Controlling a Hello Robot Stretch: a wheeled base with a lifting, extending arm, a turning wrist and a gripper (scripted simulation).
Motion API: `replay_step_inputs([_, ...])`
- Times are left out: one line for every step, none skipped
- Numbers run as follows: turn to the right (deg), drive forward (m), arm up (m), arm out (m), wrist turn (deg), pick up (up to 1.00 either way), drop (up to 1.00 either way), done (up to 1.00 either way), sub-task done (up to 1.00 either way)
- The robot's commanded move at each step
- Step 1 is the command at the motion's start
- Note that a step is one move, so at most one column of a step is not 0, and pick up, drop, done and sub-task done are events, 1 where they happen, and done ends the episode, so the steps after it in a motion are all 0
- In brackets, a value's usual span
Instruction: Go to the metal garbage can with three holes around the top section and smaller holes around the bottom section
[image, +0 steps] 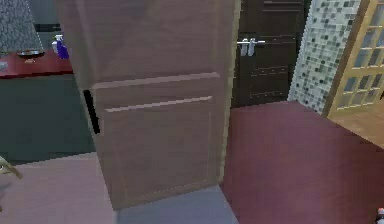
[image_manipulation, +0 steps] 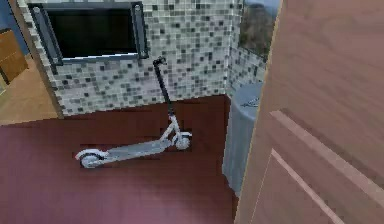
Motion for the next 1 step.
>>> replay_step_inputs([30.0, 0.00, 0.00, 0.00, 0.0, 0.00, 0.00, 0.00, 0.00])
